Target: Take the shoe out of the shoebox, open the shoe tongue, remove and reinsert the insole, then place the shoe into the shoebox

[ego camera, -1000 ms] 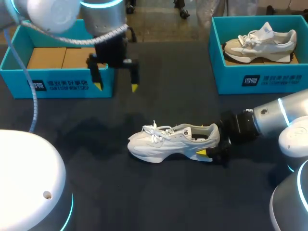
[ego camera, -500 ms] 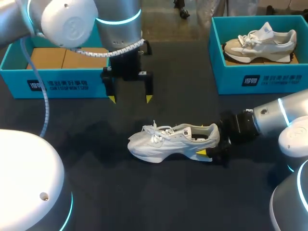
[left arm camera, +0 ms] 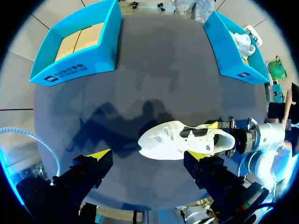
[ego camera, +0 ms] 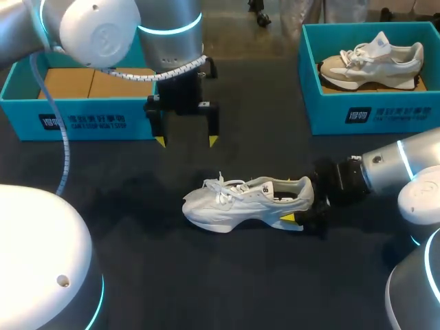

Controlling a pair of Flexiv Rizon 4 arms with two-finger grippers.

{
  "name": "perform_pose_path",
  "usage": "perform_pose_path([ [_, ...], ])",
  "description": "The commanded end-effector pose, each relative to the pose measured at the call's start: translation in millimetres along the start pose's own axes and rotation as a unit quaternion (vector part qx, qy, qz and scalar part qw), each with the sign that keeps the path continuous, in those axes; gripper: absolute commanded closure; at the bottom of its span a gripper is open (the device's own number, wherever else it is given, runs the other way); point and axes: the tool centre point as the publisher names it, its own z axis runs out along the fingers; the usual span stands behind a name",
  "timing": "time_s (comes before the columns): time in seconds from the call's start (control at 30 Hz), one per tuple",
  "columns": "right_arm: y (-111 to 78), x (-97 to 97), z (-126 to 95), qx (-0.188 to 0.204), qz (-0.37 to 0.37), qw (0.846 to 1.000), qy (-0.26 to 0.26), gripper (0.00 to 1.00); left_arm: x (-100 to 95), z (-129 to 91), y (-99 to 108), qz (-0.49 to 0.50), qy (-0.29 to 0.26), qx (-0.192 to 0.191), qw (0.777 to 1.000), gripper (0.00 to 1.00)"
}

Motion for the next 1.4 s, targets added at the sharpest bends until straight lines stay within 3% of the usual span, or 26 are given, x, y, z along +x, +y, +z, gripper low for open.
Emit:
perform_pose_path([
  [0.03,-1.5,1.4,7.4,0.001,0.000,1.000,-0.001,1.00,8.3,2.5,5.9,0.007,0.011,-0.002,1.000,0.00],
  [0.33,-1.5,1.4,7.4,0.001,0.000,1.000,-0.001,1.00,68.6,14.3,28.1,0.080,0.000,0.005,0.997,0.00],
  [0.67,-1.5,1.4,7.4,0.001,0.000,1.000,-0.001,1.00,112.6,39.1,26.1,0.129,0.001,-0.018,0.991,0.00],
  [0.93,-1.5,1.4,7.4,0.001,0.000,1.000,-0.001,1.00,136.8,59.0,31.0,0.150,-0.012,-0.016,0.989,0.00],
  [1.4,-1.5,1.4,7.4,0.001,0.000,1.000,-0.001,1.00,159.1,91.3,27.3,0.142,-0.024,-0.023,0.989,0.00],
])
